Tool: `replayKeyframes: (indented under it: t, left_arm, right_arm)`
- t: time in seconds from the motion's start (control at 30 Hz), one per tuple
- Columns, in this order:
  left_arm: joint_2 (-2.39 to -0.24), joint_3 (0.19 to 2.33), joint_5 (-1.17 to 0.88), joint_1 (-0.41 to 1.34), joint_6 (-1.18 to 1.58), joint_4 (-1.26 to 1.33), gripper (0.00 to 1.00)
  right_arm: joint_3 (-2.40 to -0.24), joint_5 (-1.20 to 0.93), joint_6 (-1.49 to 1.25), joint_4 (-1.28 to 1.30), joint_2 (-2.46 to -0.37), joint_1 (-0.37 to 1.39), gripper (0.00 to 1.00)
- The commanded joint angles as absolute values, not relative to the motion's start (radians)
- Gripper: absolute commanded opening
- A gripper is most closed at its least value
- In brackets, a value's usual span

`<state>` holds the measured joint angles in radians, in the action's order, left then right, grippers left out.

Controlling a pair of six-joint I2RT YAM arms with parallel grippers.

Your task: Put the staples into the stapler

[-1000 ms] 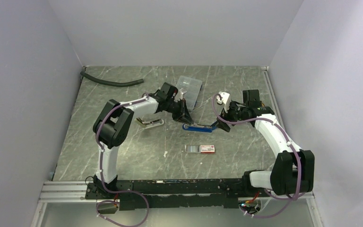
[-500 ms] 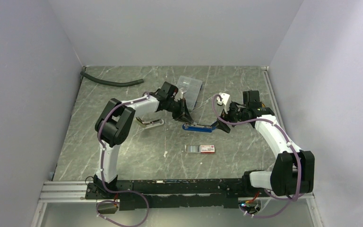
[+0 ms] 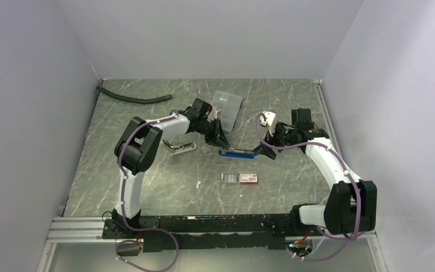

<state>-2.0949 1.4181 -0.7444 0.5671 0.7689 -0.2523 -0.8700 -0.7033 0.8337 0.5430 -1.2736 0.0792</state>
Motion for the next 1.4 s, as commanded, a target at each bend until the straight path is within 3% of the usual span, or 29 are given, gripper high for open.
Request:
replayKeyframes:
  t: [0.0,1.37]
  left_arm:
    - [-2.098,1.457,-0.778,0.559,0.768,-0.231,0.03]
    - [-2.142,1.485,-0.763,0.552,0.733,-0.292,0.03]
  right_arm:
    - [-0.868,-0.715,0.845,0.527,-1.277,0.075,0.83]
    - [-0.873,-0.726,0.851,0.546,-1.293,0.074,0.84]
